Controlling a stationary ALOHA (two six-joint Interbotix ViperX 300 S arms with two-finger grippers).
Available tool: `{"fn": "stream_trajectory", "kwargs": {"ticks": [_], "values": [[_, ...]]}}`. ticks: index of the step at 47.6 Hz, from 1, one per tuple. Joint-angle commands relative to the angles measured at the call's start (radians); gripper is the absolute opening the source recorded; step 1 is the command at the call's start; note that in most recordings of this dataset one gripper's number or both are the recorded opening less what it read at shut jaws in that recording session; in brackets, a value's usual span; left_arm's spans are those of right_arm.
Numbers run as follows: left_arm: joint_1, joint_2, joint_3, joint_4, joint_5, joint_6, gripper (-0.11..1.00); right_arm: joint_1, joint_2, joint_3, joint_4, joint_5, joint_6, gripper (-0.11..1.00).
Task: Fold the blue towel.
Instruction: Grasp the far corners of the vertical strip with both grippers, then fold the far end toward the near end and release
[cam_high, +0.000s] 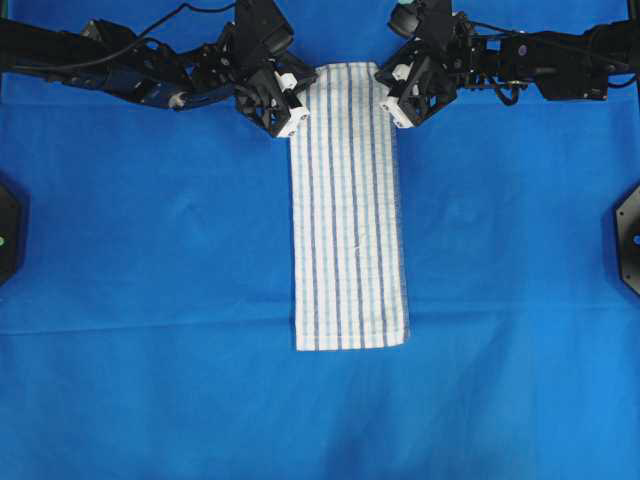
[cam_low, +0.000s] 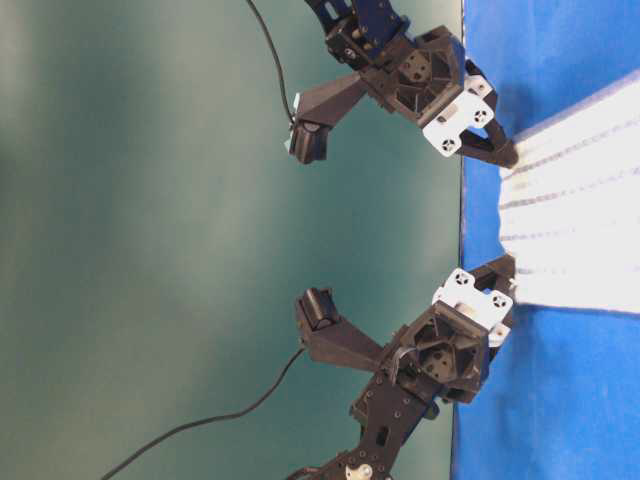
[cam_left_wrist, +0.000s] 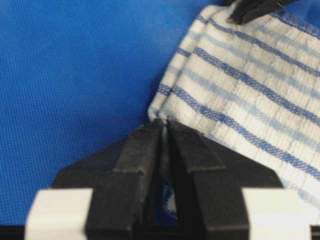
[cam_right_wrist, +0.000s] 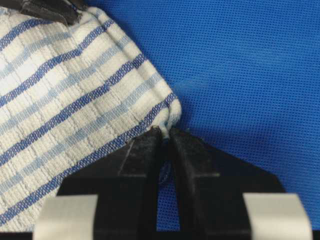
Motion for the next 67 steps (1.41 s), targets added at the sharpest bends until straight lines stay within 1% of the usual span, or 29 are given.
{"fn": "stream_trajectory", "kwargs": {"ticks": [1,16,26,35,42,50,56,61,67], "values": [[-0.018,-0.012,-0.005,0.003,0.009,0.003,0.03,0.003,-0.029,-0.008,0.002,0.0,0.002,0.09],[-0.012,-0.123,-0.009,0.003,0.017,0.012,0.02,0.003,-0.14,0.023,0.003,0.006,0.003,0.09],[-0.008,-0.14,-0.005,0.003,0.029,0.032,0.03,0.005,-0.153,0.038,0.008,0.006,0.003,0.09],[-0.035,-0.156,0.011,0.003,0.037,0.034,0.03,0.026,-0.167,0.051,0.009,0.006,0.003,0.09],[-0.095,-0.193,0.043,0.003,0.041,0.028,0.03,0.075,-0.209,0.097,0.012,0.006,0.005,0.09],[-0.186,-0.227,0.084,0.003,0.043,0.018,0.02,0.156,-0.273,0.176,0.048,0.0,0.005,0.09],[-0.265,-0.241,0.109,0.0,0.043,0.014,0.03,0.239,-0.319,0.225,0.069,0.0,0.005,0.09],[-0.33,-0.25,0.118,-0.002,0.043,0.012,0.02,0.311,-0.342,0.247,0.086,-0.002,0.005,0.09],[-0.402,-0.258,0.12,-0.002,0.063,-0.006,0.02,0.397,-0.351,0.259,0.104,0.0,0.005,0.09]]}}
